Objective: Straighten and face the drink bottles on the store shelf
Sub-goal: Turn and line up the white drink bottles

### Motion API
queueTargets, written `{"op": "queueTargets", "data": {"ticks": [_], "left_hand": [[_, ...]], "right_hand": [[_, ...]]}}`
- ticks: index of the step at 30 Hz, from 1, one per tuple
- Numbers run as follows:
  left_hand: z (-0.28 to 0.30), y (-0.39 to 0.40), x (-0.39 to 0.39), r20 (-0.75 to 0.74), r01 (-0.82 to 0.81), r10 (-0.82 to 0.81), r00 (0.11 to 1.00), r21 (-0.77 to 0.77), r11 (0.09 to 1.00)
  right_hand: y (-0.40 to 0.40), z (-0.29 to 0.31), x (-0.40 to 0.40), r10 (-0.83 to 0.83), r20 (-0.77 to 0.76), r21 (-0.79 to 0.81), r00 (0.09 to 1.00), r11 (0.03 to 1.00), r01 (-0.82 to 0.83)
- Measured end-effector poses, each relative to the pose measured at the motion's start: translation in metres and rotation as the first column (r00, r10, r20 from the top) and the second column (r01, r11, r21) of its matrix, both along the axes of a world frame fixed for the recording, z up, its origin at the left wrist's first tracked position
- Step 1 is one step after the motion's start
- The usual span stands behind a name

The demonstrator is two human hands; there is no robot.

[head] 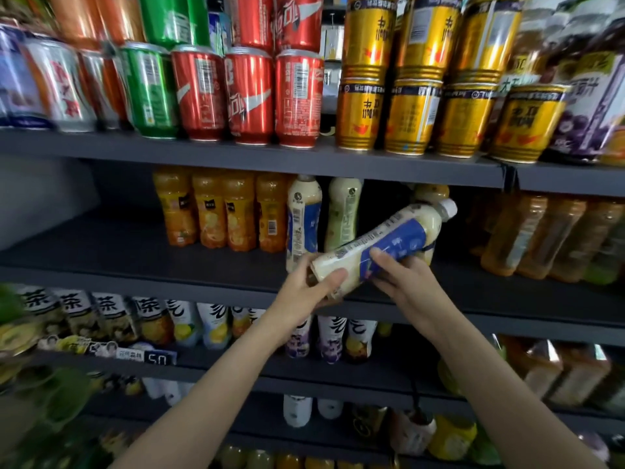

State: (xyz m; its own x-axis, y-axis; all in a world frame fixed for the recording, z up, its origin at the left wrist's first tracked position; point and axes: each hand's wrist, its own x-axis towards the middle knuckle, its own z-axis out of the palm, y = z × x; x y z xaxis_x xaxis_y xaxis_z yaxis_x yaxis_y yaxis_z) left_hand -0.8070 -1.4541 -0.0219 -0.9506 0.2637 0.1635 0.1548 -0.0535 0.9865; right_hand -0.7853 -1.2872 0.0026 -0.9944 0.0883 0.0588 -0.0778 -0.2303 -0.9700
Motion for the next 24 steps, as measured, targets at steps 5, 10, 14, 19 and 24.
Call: {"op": "queueTargets", "data": {"ticks": [5,10,14,19,24], "left_hand": [[0.011,-0.019,0.008,-0.661,-0.281,-0.036,0.75,-0.367,0.887],[0.017,-0.021,0.014,-0.473,-0.154,-0.038,0.88,-0.36,0.92],[0.023,-0.017,0.019,-0.003,0.114,-0.115,0.993,-0.039,0.993],[0.025,-0.01,0.02,0.062,0.116,-0.119,0.991,0.059,0.992],[0.017,-0.013,0.013,-0.365,-0.038,-0.058,0.929,-0.251,0.967]], "right_hand": [[-0.007,0.0,0.003,0.098,0.268,-0.514,0.958,0.856,0.056],[-0.01,0.001,0.007,0.039,0.214,-0.585,0.976,0.806,0.096],[0.004,0.013,0.009,-0.014,0.126,-0.53,0.992,0.844,0.079],[0.015,0.018,0.014,-0.048,0.016,-0.377,0.999,0.925,0.051],[0.015,0.019,0.016,-0.062,0.09,-0.281,0.994,0.956,0.085]]}}
